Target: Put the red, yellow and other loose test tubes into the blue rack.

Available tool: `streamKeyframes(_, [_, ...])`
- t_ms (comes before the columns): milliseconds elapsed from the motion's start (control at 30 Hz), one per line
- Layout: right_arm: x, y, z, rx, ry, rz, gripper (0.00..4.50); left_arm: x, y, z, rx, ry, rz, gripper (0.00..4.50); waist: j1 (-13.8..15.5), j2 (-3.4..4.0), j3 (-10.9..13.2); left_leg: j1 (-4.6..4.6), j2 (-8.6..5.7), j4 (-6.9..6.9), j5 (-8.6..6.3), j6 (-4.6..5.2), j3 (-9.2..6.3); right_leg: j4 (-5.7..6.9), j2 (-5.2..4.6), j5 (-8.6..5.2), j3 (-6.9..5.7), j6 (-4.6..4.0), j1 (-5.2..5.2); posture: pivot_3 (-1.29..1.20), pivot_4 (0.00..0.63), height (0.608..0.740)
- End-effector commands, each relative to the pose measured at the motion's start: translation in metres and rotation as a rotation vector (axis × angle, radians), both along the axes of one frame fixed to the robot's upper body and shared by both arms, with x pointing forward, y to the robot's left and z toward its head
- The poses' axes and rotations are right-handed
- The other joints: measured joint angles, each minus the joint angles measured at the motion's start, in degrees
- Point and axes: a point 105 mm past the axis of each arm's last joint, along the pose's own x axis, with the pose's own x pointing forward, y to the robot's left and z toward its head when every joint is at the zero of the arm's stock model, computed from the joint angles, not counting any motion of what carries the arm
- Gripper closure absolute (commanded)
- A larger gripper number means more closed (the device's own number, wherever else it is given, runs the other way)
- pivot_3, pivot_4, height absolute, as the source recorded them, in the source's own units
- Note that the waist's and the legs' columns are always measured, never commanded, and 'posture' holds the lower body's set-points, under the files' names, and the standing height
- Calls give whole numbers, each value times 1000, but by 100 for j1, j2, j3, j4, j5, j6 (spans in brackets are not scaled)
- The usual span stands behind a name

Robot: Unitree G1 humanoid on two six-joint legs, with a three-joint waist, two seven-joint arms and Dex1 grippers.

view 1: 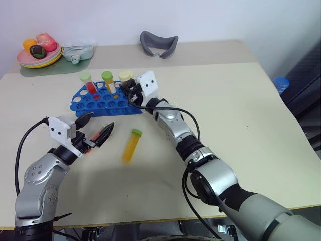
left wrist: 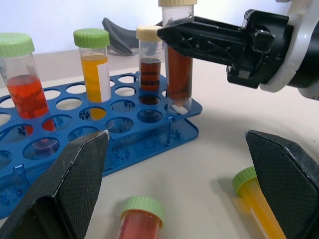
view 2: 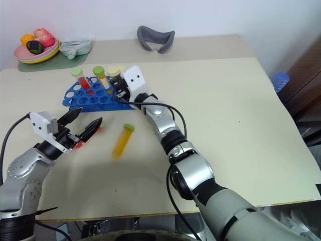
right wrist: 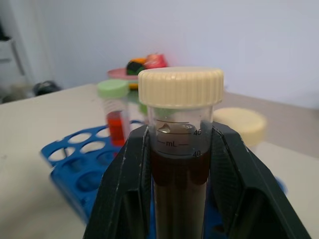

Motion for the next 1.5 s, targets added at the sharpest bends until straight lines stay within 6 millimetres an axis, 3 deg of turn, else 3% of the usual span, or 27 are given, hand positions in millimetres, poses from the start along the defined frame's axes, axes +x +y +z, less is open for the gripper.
streamKeyframes(33, [-22,39,3,35,22,95,3166,-3,-2,11,11,-43,-9,0,0,1,1,-1,0,0,0,0,0,-1,0,0,0,0,-1,0,150,740])
streamKeyframes(400, [-17,34,2,36,40,80,3166,-3,-2,11,11,-44,-6,0,12,1,1,-2,0,-3,0,0,0,-4,0,-1,0,-1,-1,0,150,740])
streamKeyframes(500, [-17,30,4,77,57,100,2091,-3,-2,10,11,-43,-5,0,2,2,1,-1,0,-3,0,0,0,-4,0,-1,0,-1,-1,0,150,740])
streamKeyframes(633, [-20,22,23,105,-44,101,174,-4,-2,11,13,-43,-1,0,-1,3,3,-2,1,-4,0,0,0,-4,1,-1,0,-1,-2,0,150,740])
streamKeyframes(667, [-22,19,28,116,-69,104,71,-5,-1,11,14,-43,2,0,2,3,3,-2,1,-4,0,0,0,-4,1,-1,0,-1,-2,0,150,740])
streamKeyframes(800, [-31,-7,48,151,-153,119,71,-6,1,16,31,-41,12,0,24,2,2,-3,1,-8,0,0,-2,-7,0,-1,-1,0,-2,0,150,740])
streamKeyframes(933, [-41,-46,56,138,-168,121,71,-5,-4,21,63,3,0,0,53,1,2,-5,0,-5,0,0,-3,-9,-2,-1,-1,0,2,0,150,740])
streamKeyframes(1033, [-53,-72,45,39,-128,160,71,-6,-10,29,82,10,-21,0,141,1,2,-6,-1,-5,-1,1,-3,-13,-3,-2,-1,0,2,0,150,740])
streamKeyframes(1200, [-97,-130,-4,-365,-55,298,71,-1,-19,31,89,126,-69,0,202,2,6,-7,-1,-11,-5,8,-9,-25,0,-8,-7,-4,7,0,150,740])
streamKeyframes(1433, [-116,-183,-19,-545,39,282,71,2,-56,27,257,306,-112,0,183,-4,12,0,-2,-4,-13,22,-6,-51,1,-7,-2,-2,28,0,150,740])
streamKeyframes(1500, [-124,-197,-24,-618,64,297,71,3,-65,20,316,428,-120,0,233,-14,17,-1,-3,-2,-15,25,-9,-63,0,-7,-6,-2,38,0,150,740])
